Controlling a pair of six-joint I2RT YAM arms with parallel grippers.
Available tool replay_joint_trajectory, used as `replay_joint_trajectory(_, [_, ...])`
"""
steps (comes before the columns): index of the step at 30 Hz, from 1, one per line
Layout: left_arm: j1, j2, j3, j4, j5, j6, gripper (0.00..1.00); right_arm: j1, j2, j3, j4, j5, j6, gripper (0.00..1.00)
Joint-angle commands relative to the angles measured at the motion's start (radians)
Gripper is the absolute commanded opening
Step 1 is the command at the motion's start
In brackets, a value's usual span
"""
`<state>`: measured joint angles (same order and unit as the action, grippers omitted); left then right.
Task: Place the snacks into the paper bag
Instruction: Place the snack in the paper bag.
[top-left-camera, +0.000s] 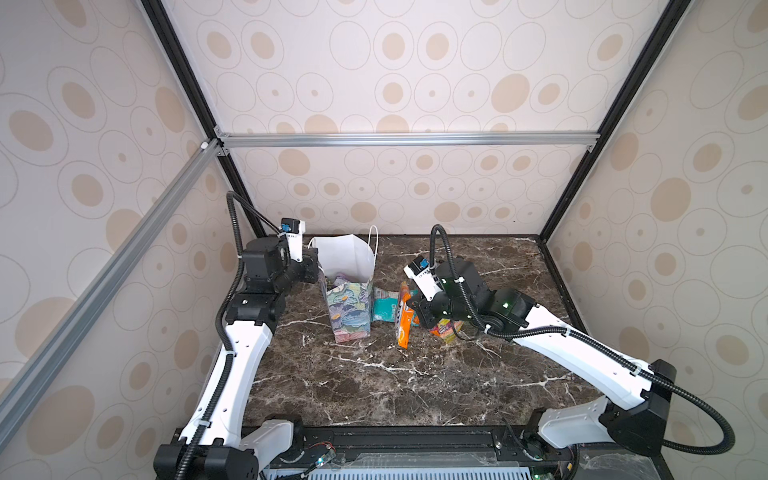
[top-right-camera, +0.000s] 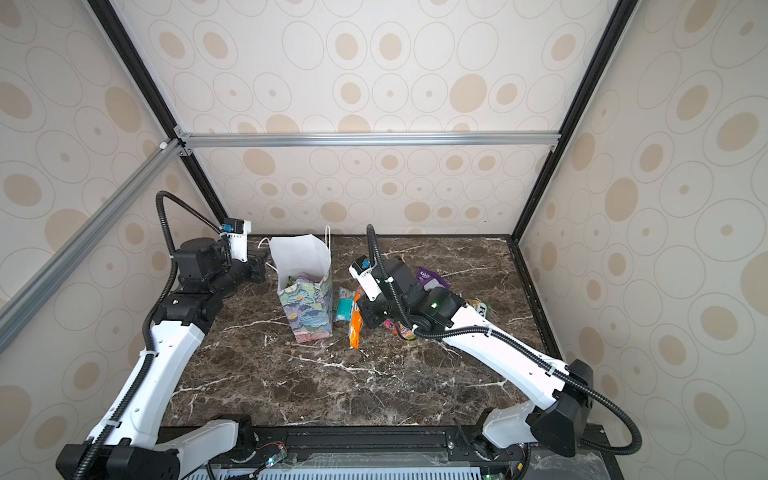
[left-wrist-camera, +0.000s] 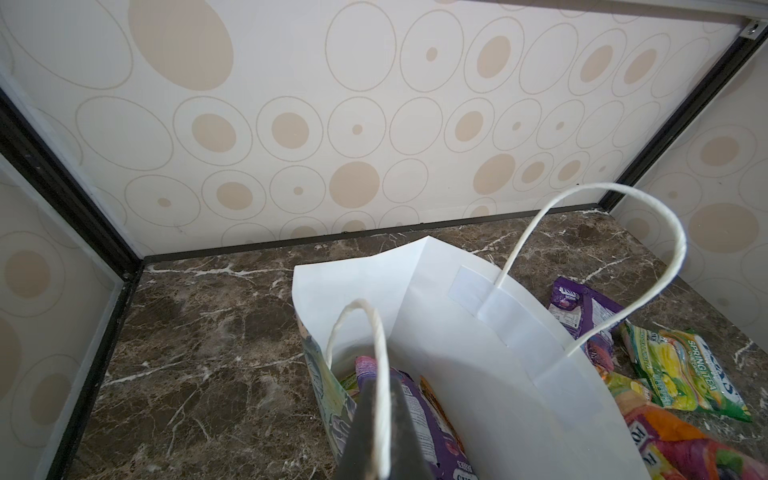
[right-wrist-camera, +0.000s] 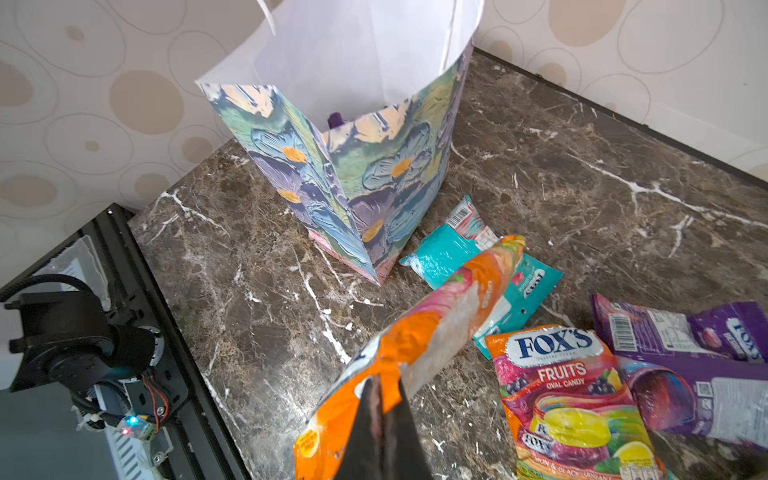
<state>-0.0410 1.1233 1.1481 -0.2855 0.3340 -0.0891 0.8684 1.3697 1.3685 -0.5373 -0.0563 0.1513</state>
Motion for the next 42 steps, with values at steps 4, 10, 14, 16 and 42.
replay_joint_trajectory(4, [0.003, 0.007, 0.024, -0.001, 0.004, 0.020, 0.00, -0.002, 0.013, 0.078, 0.077, -0.071, -0.028, 0.00])
replay_joint_trajectory(10, [0.003, 0.011, 0.025, 0.000, 0.005, 0.019, 0.00, 0.000, 0.041, 0.184, 0.105, -0.153, -0.043, 0.00])
replay_joint_trajectory(14, [0.003, 0.006, 0.024, 0.001, 0.001, 0.019, 0.00, 0.001, 0.094, 0.303, 0.080, -0.211, -0.058, 0.00])
replay_joint_trajectory(16, [0.003, 0.004, 0.024, 0.001, -0.001, 0.019, 0.00, 0.005, 0.131, 0.368, 0.066, -0.238, -0.067, 0.00])
replay_joint_trajectory(42, [0.004, -0.005, 0.022, 0.005, -0.001, 0.019, 0.00, 0.021, 0.604, 1.100, -0.101, -0.302, -0.184, 0.00])
